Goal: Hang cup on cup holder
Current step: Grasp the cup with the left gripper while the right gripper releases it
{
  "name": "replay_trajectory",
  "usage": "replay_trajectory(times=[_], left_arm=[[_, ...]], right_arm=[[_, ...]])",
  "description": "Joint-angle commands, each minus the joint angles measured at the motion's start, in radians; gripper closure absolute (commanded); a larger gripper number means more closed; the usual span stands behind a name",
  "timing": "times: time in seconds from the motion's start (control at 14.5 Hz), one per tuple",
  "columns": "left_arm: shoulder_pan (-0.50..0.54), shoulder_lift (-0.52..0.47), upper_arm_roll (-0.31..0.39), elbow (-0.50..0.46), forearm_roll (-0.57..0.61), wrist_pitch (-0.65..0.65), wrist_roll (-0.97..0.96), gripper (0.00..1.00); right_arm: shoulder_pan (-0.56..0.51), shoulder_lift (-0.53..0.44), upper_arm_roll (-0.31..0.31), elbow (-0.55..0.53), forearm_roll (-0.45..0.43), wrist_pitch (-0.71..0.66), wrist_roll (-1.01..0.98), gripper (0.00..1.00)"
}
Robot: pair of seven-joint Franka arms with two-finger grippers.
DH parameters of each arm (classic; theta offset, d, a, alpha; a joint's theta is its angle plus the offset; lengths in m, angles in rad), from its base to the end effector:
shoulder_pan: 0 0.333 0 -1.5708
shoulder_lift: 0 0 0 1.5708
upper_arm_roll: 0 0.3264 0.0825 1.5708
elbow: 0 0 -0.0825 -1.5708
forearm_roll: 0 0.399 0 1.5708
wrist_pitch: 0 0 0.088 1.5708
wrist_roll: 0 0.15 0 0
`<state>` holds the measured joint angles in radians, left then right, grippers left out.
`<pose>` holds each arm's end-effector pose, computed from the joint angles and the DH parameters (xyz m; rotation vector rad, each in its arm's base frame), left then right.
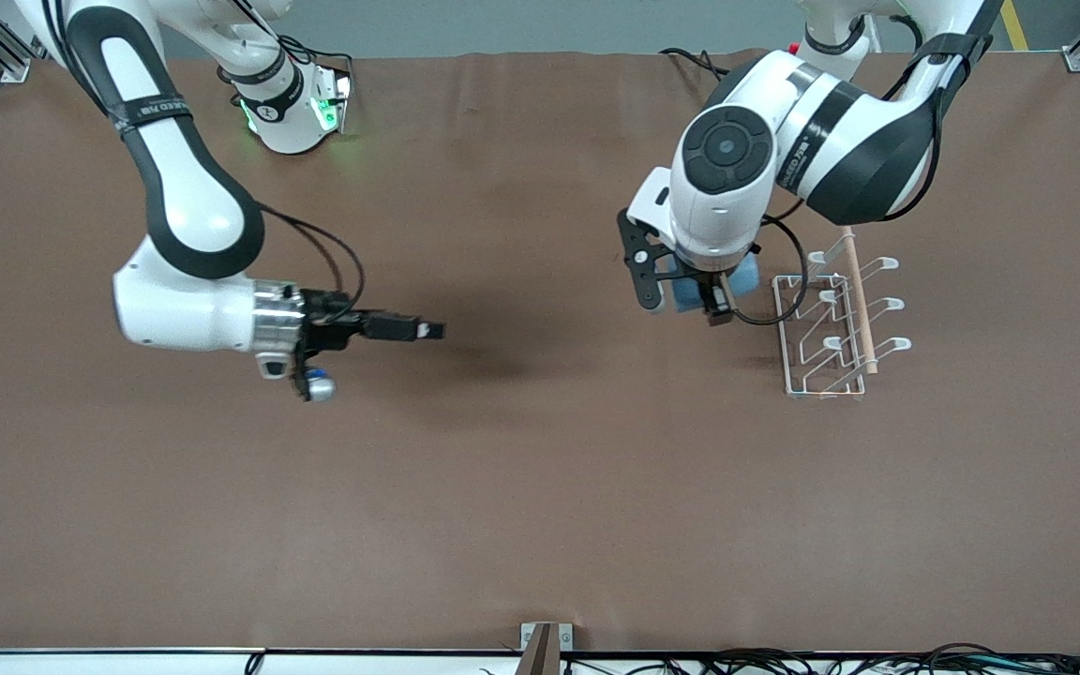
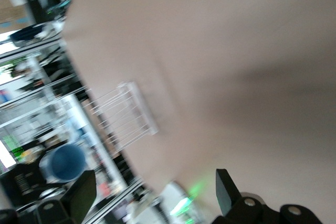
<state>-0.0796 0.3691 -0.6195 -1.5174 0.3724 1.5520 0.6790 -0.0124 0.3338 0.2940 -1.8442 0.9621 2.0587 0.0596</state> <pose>0.5434 -0.3298 0.4281 -2.2453 1.9242 0.3890 0.6090 0.2430 0.3429 -2.2154 0.3635 0.3217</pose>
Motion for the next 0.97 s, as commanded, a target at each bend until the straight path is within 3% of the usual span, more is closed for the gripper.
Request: replay_trajectory(times=[0.0, 0.34, 0.55, 0.9], left_arm=[[-0.005, -0.004, 0.000, -0.068, 0.225, -0.067, 0.027, 1.00], [0.043, 0.060, 0.001, -0.159, 0.544, -0.085, 0.095, 1.00], [0.044, 0.145, 0.001, -0.178, 0.718, -0.154, 0.142, 1.00], [0.069, 0.215, 0.004, -0.214, 0.865, -0.194, 0.145, 0.99]], right_arm=[[0.003, -0.071, -0.079, -0.027, -0.232, 0.005, 0.051, 0.00], [0.023, -0.128, -0.264, -0.006, -0.671, 0.014, 0.051, 0.00], [0.035, -0.218, -0.314, -0.007, -0.869, -0.002, 0.037, 0.00], [0.029, -0.326, -0.358, 0.054, -0.910, -0.199, 0.029, 0.00]])
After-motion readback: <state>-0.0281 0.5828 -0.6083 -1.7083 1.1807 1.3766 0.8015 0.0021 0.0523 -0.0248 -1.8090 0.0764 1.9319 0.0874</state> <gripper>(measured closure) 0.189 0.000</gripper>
